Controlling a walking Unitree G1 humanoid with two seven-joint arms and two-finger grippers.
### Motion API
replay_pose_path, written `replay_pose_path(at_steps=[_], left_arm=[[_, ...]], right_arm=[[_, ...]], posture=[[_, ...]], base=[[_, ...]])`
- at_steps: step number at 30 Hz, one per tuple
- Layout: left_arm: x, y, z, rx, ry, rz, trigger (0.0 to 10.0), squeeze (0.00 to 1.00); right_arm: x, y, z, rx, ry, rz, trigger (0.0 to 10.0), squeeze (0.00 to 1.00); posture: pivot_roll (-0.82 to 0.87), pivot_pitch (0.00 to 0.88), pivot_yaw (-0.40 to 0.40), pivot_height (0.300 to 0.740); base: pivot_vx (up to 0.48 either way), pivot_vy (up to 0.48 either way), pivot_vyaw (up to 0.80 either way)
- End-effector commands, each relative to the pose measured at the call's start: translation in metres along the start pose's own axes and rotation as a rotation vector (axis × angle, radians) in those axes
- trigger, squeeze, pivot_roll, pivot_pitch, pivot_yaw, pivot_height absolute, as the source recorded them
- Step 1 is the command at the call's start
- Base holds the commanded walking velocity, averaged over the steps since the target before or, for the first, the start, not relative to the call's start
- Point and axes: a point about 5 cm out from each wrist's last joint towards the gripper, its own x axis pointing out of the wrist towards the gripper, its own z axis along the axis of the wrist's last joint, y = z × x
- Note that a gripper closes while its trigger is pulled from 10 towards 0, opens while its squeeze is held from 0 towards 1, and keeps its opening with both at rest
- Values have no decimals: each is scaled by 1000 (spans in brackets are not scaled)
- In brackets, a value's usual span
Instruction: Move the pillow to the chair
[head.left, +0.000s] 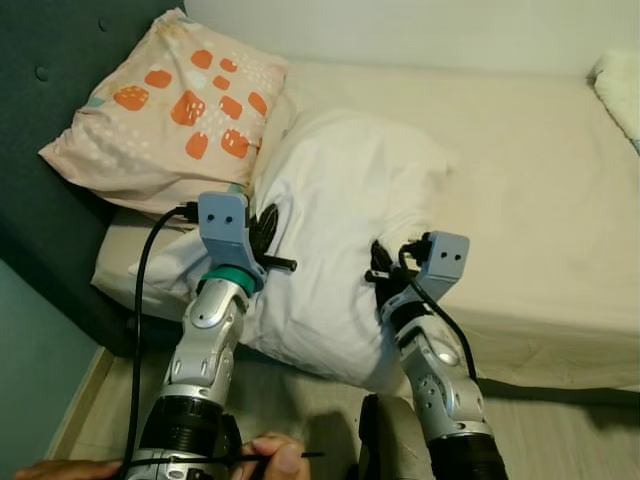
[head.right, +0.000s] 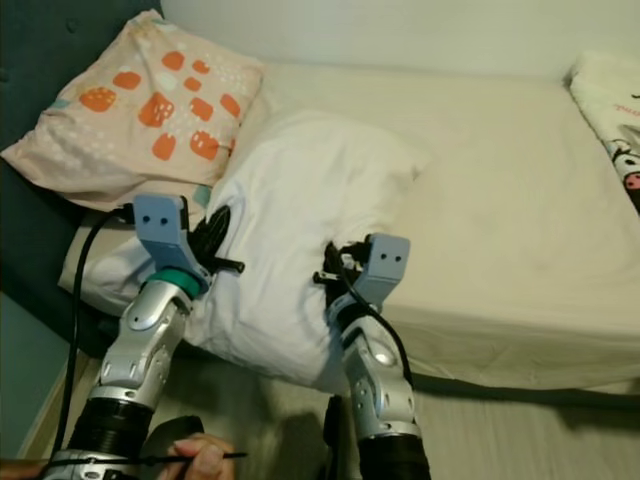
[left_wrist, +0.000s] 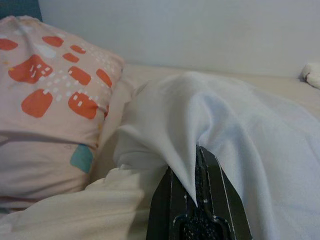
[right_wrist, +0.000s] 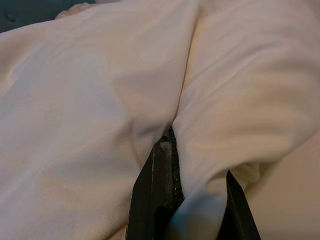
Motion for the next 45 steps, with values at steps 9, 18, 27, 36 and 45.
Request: replay_pose_path(at_steps=[9,18,27,36,45], left_arm=[[0,-15,1,13,-13,-62,10000,0],[0,-14,2,17,-14,-59,10000,0],[1,-14,1,18,-5,-60,10000,0],[0,-13,-1,22,4,-53,10000,0],[1,-16,-2,23,8,-67,10000,0]], right_arm=[[1,15,1,-3,-26,55,10000,0],[1,13,0,-9,-29,36,10000,0],[1,13,-2,-17,-27,20,10000,0],[1,12,-1,-4,-34,35,10000,0],[0,10,-3,-30,-31,14,10000,0]], posture=[[14,0,60,637],[16,0,62,637],[22,0,69,637],[22,0,66,646],[15,0,79,666]], base=[[0,0,0],[0,0,0],[0,0,0],[0,0,0],[0,0,0]])
